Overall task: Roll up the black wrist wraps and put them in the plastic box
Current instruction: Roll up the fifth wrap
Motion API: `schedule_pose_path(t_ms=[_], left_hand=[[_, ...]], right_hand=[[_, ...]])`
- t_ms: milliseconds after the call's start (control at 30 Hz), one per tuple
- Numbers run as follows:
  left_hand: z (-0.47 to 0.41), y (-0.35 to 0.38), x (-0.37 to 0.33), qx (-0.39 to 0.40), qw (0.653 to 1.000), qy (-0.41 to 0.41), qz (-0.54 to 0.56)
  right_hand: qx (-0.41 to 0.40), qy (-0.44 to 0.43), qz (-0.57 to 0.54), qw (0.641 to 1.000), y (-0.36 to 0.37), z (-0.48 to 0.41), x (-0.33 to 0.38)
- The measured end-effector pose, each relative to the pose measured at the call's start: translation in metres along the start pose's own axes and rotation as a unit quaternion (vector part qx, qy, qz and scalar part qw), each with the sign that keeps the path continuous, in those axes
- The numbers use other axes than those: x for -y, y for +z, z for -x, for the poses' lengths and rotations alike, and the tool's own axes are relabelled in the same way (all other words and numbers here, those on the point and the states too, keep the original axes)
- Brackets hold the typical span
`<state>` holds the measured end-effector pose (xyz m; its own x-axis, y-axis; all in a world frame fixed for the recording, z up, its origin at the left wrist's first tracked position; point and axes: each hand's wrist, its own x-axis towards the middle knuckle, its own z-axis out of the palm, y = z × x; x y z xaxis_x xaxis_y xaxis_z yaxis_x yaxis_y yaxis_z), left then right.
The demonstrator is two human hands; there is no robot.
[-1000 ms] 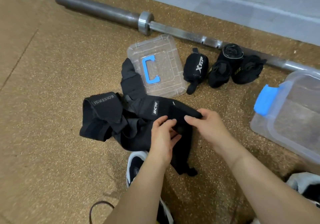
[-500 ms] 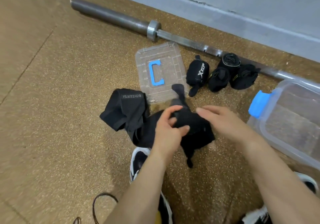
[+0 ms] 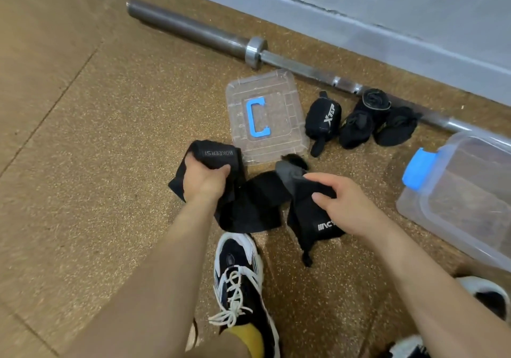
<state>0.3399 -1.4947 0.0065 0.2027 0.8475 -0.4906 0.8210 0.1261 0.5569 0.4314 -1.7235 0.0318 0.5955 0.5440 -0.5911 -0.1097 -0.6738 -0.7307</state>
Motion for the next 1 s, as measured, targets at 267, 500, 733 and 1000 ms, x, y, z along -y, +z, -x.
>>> schedule_pose_path(t_ms=[267,500,733,1000], left_hand=[[0.052,-0.036,-0.053,0.269,0.860,0.026,0.432],[0.119,-0.081,-0.057,0.491,0.810,0.125,0.295],[0.158,-0.111,-0.048,0.479,0.852,0.085,0.191],[0.182,-0.133,-0.068,0.343,0.902,0.215,0.148]], right_hand=[[-0.014,-0.009,0.019,1.000,-0.013,0.019,0.032],[0.058,-0.023,-0.234,0.970,-0.046,0.065,0.104],[0.000,-0.105,-0.170,0.980,-0.029,0.108,0.113],[0.050,-0.020,-0.220,0.974,-0.026,0.141,0.113]])
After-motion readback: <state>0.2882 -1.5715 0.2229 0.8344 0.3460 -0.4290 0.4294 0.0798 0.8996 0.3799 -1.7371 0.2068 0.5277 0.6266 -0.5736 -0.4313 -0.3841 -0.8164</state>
